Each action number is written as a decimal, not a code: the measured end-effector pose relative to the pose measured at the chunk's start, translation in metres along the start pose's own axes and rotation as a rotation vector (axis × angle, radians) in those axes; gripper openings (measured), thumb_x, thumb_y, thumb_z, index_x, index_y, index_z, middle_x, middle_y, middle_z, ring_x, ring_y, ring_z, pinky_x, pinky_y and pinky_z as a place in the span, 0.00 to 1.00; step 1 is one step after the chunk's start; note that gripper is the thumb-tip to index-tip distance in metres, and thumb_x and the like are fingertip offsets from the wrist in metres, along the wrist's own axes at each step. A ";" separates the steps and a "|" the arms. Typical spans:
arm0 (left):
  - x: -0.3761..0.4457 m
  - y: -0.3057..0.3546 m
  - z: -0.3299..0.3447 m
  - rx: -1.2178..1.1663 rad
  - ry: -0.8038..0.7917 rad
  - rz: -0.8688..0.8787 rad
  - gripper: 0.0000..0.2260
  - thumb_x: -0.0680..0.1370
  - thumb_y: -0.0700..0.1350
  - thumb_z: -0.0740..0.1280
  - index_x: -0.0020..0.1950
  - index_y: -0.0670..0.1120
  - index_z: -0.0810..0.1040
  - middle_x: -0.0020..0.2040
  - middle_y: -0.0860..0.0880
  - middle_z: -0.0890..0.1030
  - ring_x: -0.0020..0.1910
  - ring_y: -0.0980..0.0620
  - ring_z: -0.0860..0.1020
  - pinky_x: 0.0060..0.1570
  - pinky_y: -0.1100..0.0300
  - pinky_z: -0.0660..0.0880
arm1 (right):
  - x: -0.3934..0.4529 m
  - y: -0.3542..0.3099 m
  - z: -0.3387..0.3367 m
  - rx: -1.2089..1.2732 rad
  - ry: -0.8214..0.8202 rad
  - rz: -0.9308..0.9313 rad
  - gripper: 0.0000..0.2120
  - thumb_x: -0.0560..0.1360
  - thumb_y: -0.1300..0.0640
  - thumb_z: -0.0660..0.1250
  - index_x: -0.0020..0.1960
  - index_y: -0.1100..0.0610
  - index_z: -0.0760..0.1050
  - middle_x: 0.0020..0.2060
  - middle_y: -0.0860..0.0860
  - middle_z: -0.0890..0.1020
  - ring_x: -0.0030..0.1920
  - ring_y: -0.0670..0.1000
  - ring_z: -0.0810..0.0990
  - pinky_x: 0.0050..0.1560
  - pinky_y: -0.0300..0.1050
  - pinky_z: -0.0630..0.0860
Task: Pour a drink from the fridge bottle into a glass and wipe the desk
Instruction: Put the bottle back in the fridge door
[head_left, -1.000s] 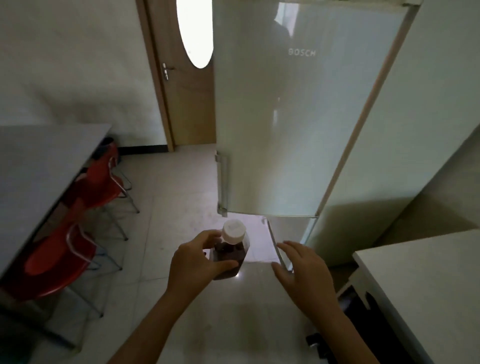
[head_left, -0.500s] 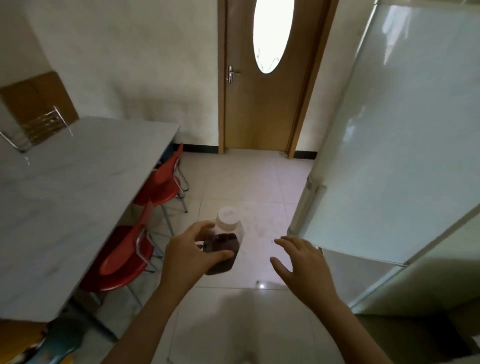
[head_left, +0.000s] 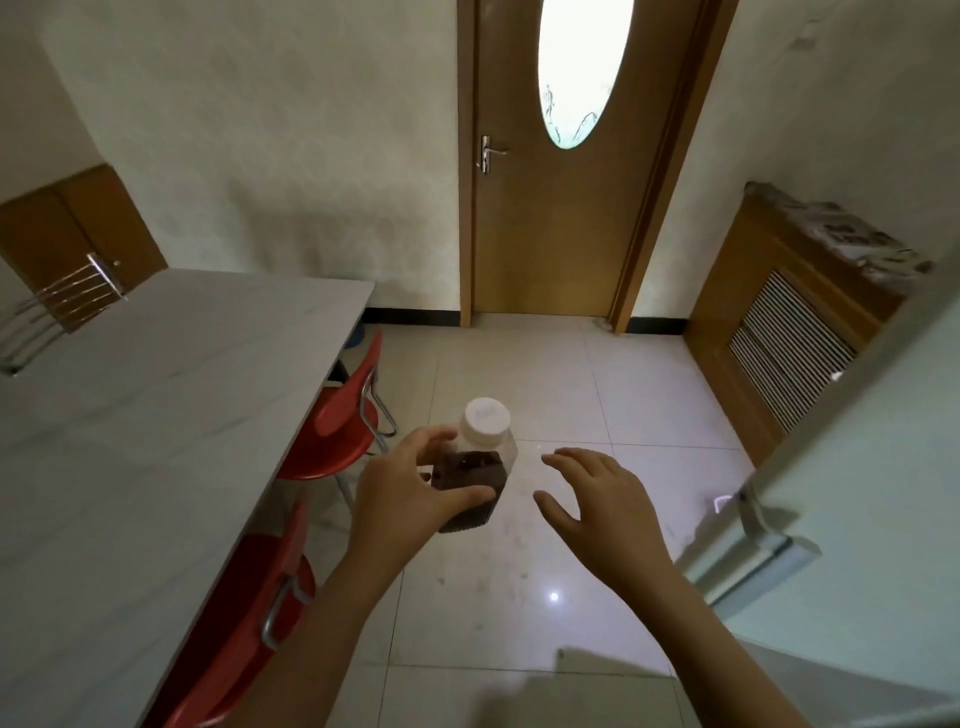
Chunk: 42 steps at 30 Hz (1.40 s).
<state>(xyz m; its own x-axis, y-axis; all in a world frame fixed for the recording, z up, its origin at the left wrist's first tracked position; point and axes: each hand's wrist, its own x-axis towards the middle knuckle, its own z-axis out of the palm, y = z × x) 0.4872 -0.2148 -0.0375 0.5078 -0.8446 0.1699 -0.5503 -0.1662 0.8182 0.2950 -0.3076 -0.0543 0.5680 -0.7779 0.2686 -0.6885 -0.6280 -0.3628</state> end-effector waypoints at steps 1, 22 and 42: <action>0.018 -0.001 0.002 -0.008 -0.002 0.002 0.30 0.59 0.52 0.80 0.59 0.54 0.76 0.51 0.57 0.81 0.50 0.62 0.77 0.49 0.64 0.76 | 0.014 0.001 0.001 0.010 0.006 0.009 0.19 0.73 0.45 0.65 0.62 0.51 0.74 0.59 0.48 0.78 0.60 0.50 0.75 0.59 0.50 0.73; 0.393 0.034 0.163 -0.115 -0.550 0.380 0.31 0.57 0.52 0.82 0.58 0.55 0.77 0.51 0.56 0.83 0.49 0.58 0.80 0.50 0.58 0.79 | 0.242 0.107 0.016 -0.196 0.268 0.649 0.21 0.74 0.40 0.58 0.62 0.48 0.72 0.62 0.48 0.76 0.63 0.50 0.73 0.62 0.52 0.70; 0.502 0.198 0.466 -0.305 -1.179 0.788 0.27 0.57 0.54 0.81 0.53 0.63 0.75 0.45 0.67 0.79 0.48 0.61 0.78 0.48 0.64 0.77 | 0.283 0.310 -0.036 -0.399 0.448 1.348 0.20 0.72 0.42 0.61 0.62 0.47 0.72 0.60 0.45 0.76 0.61 0.48 0.72 0.61 0.46 0.69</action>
<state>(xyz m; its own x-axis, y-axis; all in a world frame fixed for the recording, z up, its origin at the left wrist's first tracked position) 0.3249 -0.9090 -0.0459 -0.7672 -0.6082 0.2037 -0.1872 0.5161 0.8358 0.2256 -0.7232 -0.0584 -0.7204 -0.6610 0.2100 -0.6901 0.6526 -0.3130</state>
